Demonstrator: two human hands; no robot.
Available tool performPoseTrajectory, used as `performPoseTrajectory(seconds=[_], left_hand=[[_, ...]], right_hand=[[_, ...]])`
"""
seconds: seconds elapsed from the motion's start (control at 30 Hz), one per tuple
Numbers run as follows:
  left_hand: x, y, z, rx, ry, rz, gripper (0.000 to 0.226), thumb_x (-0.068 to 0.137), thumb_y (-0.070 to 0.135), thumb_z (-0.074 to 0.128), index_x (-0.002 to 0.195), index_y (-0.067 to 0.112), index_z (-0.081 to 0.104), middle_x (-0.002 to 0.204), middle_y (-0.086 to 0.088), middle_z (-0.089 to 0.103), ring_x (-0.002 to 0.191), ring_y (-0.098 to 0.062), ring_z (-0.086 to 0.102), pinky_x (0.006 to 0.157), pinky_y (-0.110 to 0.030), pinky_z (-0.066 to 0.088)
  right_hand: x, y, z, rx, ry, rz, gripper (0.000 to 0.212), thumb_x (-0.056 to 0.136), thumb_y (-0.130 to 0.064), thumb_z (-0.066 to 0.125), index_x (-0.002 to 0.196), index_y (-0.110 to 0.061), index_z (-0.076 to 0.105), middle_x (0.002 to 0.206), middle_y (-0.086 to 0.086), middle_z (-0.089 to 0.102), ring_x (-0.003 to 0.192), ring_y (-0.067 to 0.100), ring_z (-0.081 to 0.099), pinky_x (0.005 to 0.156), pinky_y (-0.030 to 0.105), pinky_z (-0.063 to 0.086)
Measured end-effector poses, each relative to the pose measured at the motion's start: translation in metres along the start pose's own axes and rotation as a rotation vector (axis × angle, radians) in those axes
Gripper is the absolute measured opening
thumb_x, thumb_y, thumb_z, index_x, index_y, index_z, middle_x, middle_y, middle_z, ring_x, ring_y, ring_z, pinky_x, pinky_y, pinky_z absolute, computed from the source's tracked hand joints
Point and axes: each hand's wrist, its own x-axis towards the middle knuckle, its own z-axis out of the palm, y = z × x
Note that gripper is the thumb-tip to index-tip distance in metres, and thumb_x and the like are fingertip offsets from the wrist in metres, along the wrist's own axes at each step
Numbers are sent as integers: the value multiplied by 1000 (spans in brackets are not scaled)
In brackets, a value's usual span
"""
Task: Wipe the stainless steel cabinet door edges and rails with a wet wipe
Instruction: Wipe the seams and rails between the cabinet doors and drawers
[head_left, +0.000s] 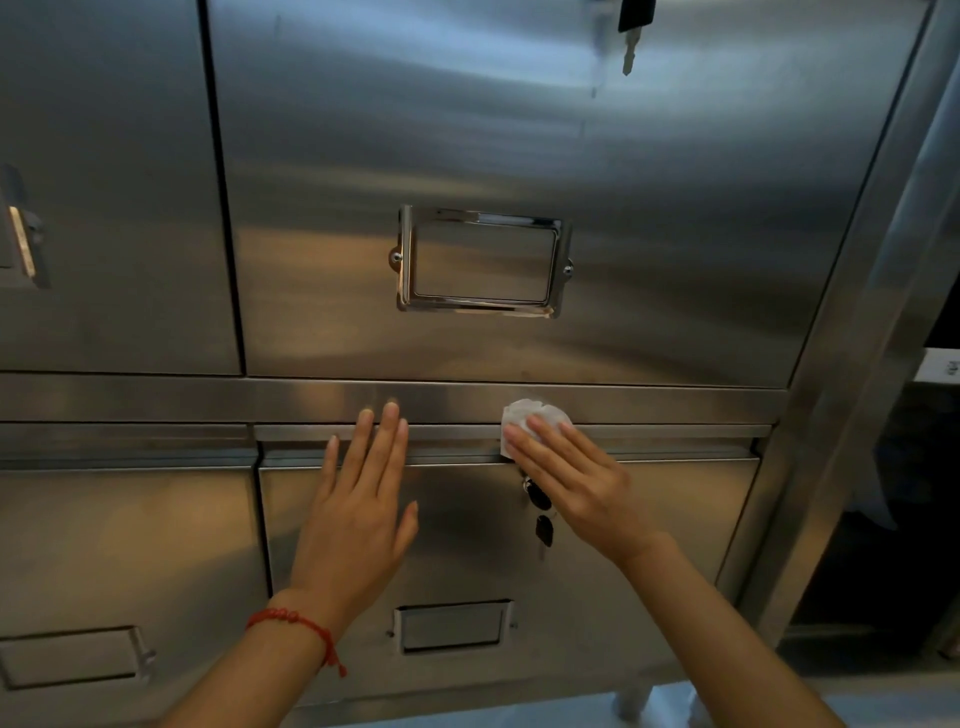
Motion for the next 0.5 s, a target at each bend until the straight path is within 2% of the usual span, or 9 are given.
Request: performPoseTrajectory(seconds=[0.3,0.5], left_hand=[[1,1,-4,-9,3,1,68,82,35,34,140,-2,32,150,-15,24,139,-27,17,112,-42,9],[1,-2,-5,0,-5,9,67,83,35,34,140,0,32,150,-15,25,139,-27,18,112,-42,9]], right_hand=[[-5,6,-3,-12,-16,-16,39,90,1,45,127,-5,56,134,10,53,126,26,49,101,41,45],[14,4,-4,-2,-53,-101,39,91,-2,42,127,-7,55,135,9,51,126,25,47,105,38,38]])
